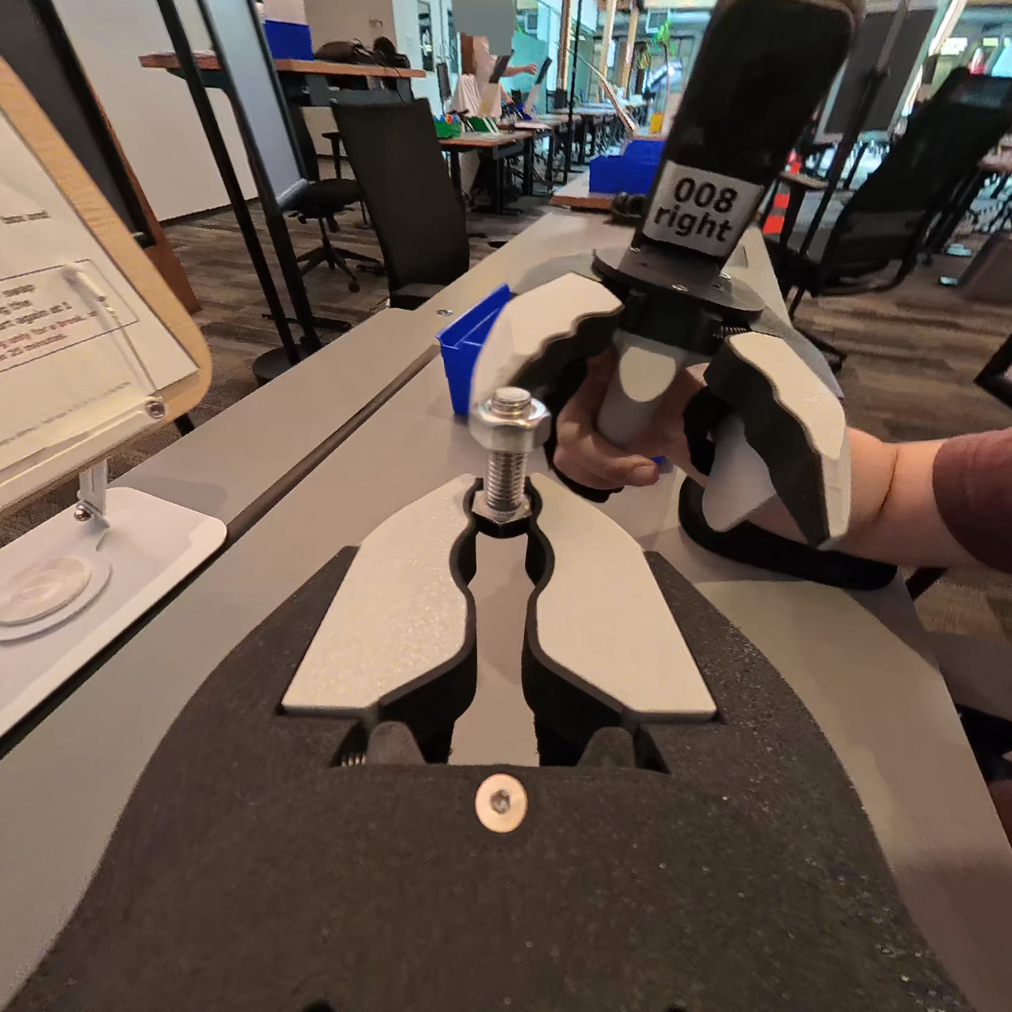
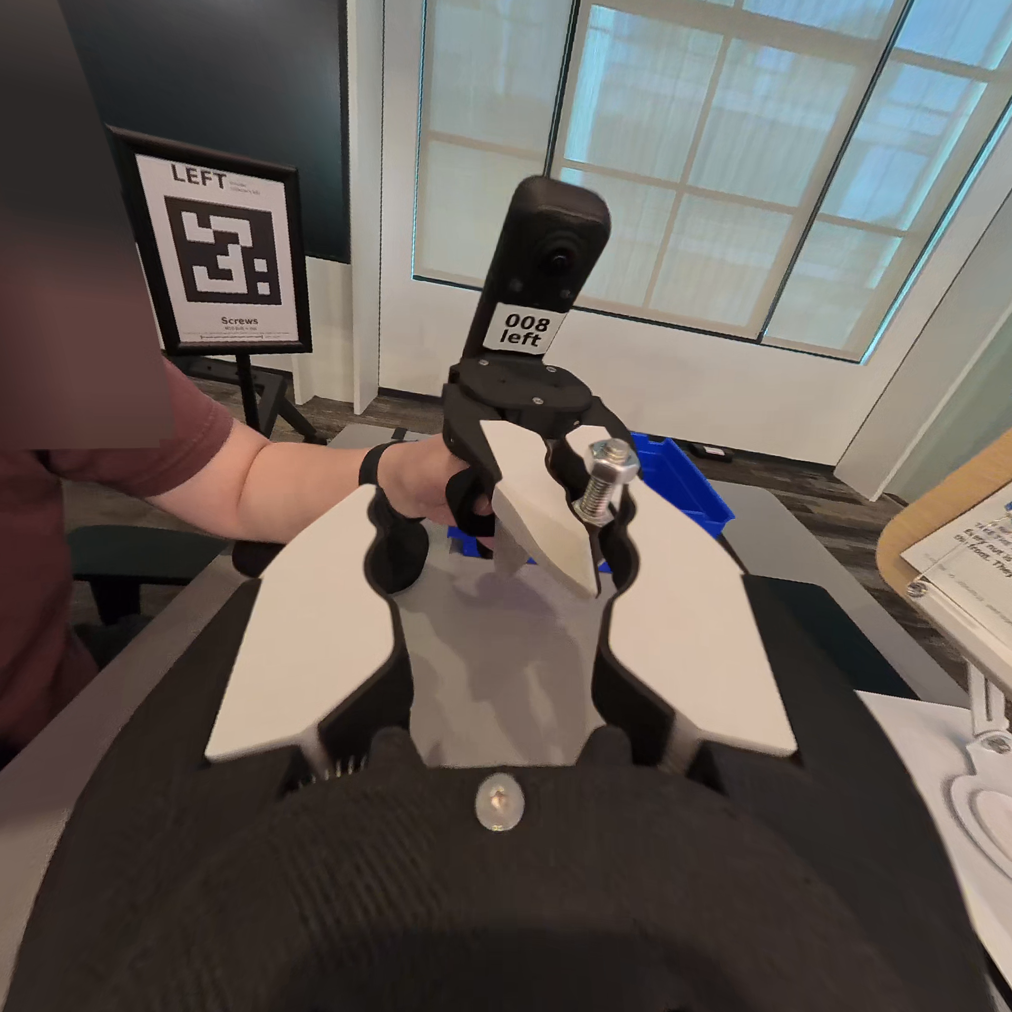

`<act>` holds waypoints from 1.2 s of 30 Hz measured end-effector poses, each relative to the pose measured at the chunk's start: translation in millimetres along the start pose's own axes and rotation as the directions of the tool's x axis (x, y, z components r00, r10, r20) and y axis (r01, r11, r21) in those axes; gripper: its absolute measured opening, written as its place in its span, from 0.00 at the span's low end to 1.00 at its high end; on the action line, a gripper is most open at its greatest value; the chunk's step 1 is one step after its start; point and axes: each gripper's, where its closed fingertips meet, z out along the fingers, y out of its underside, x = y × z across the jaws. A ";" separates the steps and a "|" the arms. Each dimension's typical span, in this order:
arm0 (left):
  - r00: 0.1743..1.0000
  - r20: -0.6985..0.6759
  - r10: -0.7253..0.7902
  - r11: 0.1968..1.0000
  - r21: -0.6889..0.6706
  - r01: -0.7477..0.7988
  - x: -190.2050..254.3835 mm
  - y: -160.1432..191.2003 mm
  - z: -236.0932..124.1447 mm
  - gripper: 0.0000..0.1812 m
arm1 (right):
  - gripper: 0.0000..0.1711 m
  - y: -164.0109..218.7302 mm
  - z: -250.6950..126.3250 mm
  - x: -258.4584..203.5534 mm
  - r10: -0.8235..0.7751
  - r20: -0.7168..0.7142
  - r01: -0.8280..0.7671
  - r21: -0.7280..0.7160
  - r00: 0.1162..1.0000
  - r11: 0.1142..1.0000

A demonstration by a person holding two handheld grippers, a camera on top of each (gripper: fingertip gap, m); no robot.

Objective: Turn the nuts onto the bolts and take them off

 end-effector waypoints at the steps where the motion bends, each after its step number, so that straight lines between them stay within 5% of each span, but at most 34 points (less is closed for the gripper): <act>1: 1.000 0.008 -0.013 1.000 0.007 0.013 -3.9 -0.7 -2.4 0.07 | 0.48 -1.8 -1.5 4.4 0.011 -0.022 -0.011 0.012 1.000 1.000; 6: 0.999 -0.050 0.006 1.000 -0.022 -0.007 10.8 4.1 5.4 0.07 | 0.53 -1.0 6.2 12.4 0.055 -0.080 -0.051 0.046 0.995 0.998; 11: 0.999 -0.038 0.010 1.000 -0.019 -0.011 13.3 4.0 9.7 0.07 | 0.53 1.3 11.3 -3.5 0.065 0.013 -0.065 0.019 0.998 0.998; 14: 0.998 0.015 -0.056 0.998 0.020 0.056 -9.2 -1.8 -4.8 0.07 | 0.36 -4.7 -2.4 -3.0 0.013 0.026 -0.014 0.029 1.000 0.999; 21: 0.998 -0.035 -0.049 0.999 0.015 0.049 -0.2 -4.1 -5.0 0.07 | 0.32 -2.7 -6.8 23.9 0.105 -0.093 -0.099 0.062 0.990 0.993; 29: 0.999 -0.045 -0.020 0.999 -0.025 0.019 8.4 4.2 5.8 0.07 | 0.41 -3.3 3.0 8.7 0.103 -0.025 -0.101 0.055 0.994 0.993; 31: 0.999 0.001 -0.052 0.999 0.005 0.052 -3.7 0.3 -0.2 0.07 | 0.25 -2.8 -3.6 9.0 0.075 -0.023 -0.074 0.020 0.997 0.997; 36: 0.993 -0.021 -0.114 0.992 0.053 0.115 -9.9 -5.7 -8.2 0.07 | 0.24 -6.5 -11.7 24.9 0.133 -0.086 -0.128 0.057 0.987 0.990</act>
